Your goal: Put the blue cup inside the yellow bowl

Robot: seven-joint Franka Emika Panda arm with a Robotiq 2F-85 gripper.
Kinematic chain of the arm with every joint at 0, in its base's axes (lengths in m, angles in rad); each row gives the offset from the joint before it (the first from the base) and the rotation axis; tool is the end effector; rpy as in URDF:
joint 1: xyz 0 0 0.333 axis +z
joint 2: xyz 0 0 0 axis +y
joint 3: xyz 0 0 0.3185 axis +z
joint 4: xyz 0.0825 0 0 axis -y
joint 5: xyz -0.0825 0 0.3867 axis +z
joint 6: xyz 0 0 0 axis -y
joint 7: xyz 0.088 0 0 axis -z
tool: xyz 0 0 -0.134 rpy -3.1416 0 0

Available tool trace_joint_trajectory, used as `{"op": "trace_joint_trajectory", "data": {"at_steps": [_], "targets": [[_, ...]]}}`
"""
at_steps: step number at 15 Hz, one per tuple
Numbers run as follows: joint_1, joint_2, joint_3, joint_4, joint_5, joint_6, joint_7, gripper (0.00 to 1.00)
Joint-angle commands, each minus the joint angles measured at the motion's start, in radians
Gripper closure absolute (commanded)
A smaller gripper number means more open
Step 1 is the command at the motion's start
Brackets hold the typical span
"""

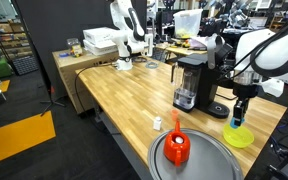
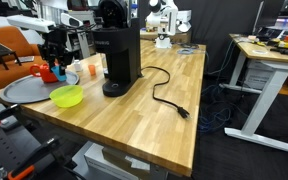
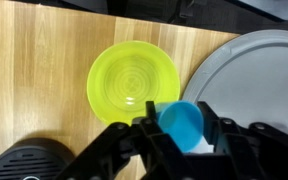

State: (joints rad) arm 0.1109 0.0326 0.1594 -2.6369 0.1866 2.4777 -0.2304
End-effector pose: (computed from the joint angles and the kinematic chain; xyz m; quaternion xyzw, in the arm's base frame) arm 0.3878 0.1107 0.1937 -0.9795 -0.1696 0.0964 0.0508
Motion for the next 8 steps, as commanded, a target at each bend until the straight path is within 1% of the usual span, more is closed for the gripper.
{"op": "trace_joint_trajectory", "data": {"at_steps": [1,8], "targets": [[0.001,-0.038,-0.015,-0.045,0.033,-0.009,-0.002,0.81],[-0.004,-0.036,-0.033,-0.059,0.016,-0.013,0.024,0.81]]}}
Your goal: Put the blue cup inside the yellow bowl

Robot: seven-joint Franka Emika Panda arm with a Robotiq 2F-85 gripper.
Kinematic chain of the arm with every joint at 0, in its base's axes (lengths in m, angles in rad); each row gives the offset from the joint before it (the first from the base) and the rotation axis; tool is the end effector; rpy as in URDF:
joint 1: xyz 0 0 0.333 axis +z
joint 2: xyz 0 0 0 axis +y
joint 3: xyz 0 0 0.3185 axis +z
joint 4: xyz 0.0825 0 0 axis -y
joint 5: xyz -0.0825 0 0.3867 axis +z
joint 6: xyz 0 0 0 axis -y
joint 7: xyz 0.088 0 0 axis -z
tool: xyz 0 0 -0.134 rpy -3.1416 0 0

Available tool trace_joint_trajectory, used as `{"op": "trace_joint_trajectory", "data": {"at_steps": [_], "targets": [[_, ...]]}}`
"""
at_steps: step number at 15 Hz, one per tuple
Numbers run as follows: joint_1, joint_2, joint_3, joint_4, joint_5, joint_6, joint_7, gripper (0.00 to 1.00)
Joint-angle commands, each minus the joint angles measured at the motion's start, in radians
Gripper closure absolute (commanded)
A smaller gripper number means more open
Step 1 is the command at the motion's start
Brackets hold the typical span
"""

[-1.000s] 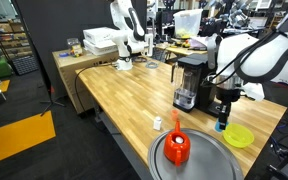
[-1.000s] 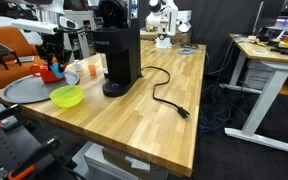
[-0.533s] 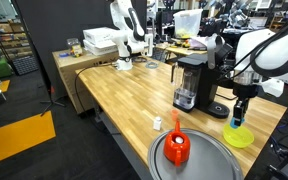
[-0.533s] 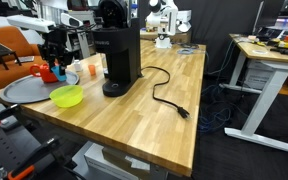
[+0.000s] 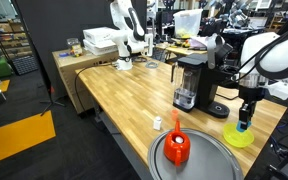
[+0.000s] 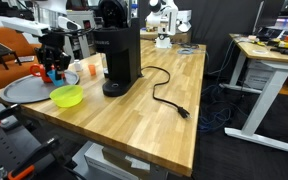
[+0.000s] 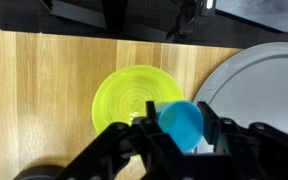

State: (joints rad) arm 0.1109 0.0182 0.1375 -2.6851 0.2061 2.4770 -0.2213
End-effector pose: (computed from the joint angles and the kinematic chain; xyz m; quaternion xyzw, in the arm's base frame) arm 0.3706 0.0972 0.1847 -0.9815 -0.1449 0.1131 0.0536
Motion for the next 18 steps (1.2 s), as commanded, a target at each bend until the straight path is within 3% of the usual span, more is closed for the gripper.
{"op": "trace_joint_trajectory", "data": {"at_steps": [1,18], "targets": [[-0.005,-0.015,-0.014,-0.009,-0.009,-0.011,0.023,0.81],[-0.017,0.124,-0.011,0.046,0.050,0.002,0.039,0.82]]}}
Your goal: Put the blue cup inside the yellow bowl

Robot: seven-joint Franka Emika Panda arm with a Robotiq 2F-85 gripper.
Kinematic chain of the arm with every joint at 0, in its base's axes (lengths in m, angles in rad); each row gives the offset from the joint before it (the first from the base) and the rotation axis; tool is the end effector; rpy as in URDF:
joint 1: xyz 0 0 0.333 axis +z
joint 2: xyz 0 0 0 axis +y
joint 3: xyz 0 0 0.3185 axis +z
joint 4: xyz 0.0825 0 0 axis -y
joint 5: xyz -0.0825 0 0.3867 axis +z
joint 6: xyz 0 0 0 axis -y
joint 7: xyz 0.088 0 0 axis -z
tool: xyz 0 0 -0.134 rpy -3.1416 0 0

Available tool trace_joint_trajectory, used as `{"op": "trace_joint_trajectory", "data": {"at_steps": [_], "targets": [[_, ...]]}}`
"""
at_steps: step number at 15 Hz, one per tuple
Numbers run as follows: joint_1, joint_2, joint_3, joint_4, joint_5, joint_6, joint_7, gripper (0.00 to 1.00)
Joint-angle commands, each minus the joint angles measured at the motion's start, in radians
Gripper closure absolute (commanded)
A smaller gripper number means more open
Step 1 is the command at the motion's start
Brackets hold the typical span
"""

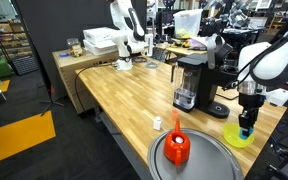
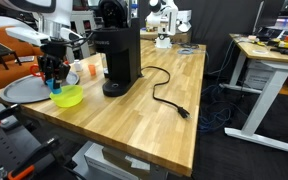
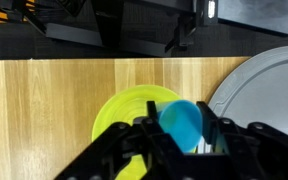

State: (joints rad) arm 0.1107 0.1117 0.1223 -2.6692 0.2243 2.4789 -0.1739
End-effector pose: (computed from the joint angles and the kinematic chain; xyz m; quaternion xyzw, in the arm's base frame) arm 0.3645 0.0917 0.1540 -0.9814 -0.1035 0.1515 0.0571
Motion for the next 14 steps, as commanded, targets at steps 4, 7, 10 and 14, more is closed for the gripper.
{"op": "trace_joint_trajectory", "data": {"at_steps": [4,7,10,14], "targets": [[-0.029,0.064,0.005,0.070,0.062,-0.002,-0.008,0.82],[-0.043,0.086,0.003,0.095,0.077,-0.006,0.001,0.82],[-0.053,0.100,0.003,0.107,0.088,-0.003,0.001,0.82],[-0.055,0.100,0.000,0.104,0.087,-0.003,0.006,0.81]]}}
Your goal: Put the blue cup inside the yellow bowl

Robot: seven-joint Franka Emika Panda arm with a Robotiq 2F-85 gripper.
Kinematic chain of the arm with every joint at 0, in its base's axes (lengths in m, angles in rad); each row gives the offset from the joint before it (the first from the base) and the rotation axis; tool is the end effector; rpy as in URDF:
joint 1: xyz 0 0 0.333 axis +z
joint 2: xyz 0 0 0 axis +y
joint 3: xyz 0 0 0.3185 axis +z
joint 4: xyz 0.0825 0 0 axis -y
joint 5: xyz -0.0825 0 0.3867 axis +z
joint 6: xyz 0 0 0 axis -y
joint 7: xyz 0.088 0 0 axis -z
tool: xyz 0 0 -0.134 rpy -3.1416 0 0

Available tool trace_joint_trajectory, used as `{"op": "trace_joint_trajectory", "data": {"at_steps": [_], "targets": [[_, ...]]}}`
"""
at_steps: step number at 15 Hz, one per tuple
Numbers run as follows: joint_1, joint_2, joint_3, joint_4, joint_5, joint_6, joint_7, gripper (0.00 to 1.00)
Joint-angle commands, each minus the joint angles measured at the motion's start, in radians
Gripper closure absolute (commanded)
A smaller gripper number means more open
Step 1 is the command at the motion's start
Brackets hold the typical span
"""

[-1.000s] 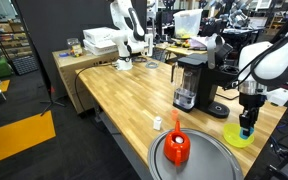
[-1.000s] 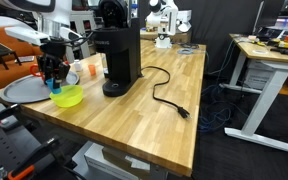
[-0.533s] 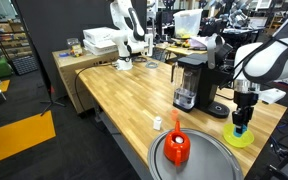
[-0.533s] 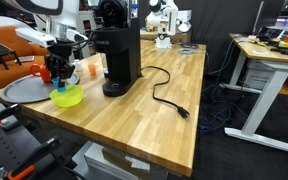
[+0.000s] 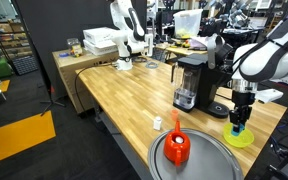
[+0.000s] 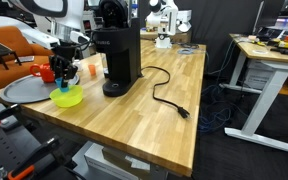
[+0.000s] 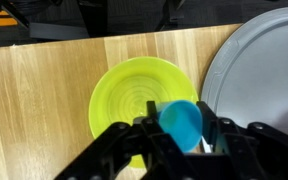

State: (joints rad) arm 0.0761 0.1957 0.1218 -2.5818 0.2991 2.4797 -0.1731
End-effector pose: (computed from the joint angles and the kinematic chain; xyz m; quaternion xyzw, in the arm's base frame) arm 0.3940 0.0865 0.1444 -0.9840 -0.0532 0.1485 0.0831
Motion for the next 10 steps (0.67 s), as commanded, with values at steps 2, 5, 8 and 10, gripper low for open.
{"op": "trace_joint_trajectory", "data": {"at_steps": [2,5,8,10], "targets": [[-0.022,0.015,-0.002,0.015,0.008,-0.005,0.006,0.79],[-0.024,0.017,-0.003,0.014,0.007,-0.005,0.006,0.81],[-0.026,0.020,-0.009,0.012,-0.001,-0.003,0.010,0.82],[-0.028,0.015,-0.015,0.004,-0.003,-0.008,0.012,0.49]]}}
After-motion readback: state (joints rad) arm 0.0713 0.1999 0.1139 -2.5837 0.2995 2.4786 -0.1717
